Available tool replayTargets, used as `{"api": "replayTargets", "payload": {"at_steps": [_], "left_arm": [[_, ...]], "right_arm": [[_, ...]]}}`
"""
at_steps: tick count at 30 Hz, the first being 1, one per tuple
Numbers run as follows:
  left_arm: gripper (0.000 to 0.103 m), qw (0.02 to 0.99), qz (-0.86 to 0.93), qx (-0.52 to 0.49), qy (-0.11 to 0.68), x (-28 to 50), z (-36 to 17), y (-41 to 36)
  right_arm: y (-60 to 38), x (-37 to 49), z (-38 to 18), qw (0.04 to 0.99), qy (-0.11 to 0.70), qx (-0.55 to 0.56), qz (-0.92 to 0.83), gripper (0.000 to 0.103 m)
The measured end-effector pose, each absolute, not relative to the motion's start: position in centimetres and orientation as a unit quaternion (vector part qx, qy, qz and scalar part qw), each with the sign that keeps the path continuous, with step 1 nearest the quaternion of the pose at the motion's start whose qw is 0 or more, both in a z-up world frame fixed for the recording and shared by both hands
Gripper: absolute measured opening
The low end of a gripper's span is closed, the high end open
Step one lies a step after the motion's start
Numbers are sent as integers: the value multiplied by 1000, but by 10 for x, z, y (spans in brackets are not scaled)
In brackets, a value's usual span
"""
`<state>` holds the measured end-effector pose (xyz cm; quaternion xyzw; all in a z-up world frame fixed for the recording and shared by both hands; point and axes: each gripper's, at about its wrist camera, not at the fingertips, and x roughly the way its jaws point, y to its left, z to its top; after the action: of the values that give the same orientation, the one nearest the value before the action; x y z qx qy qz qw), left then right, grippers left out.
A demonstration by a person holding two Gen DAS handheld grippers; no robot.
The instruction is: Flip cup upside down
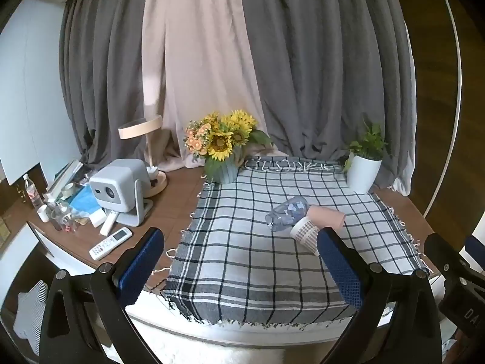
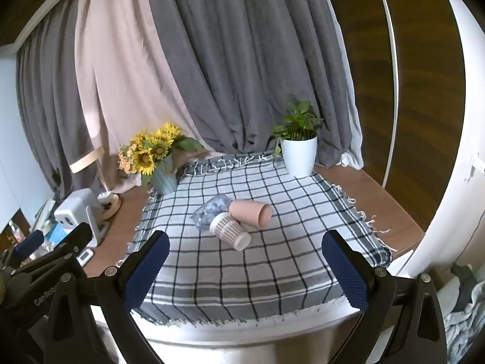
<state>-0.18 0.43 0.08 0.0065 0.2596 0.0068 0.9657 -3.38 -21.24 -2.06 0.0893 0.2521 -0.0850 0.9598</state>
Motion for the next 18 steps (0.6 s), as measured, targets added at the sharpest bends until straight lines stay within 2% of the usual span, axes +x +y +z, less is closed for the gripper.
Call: {"api": "replayTargets", "payload": {"at_steps": [18], "left_arm": [[103,966,3,10,258,-4,-1,0]], "right_arm": [[-210,-38,-22,960,251,95,-85,101]]}}
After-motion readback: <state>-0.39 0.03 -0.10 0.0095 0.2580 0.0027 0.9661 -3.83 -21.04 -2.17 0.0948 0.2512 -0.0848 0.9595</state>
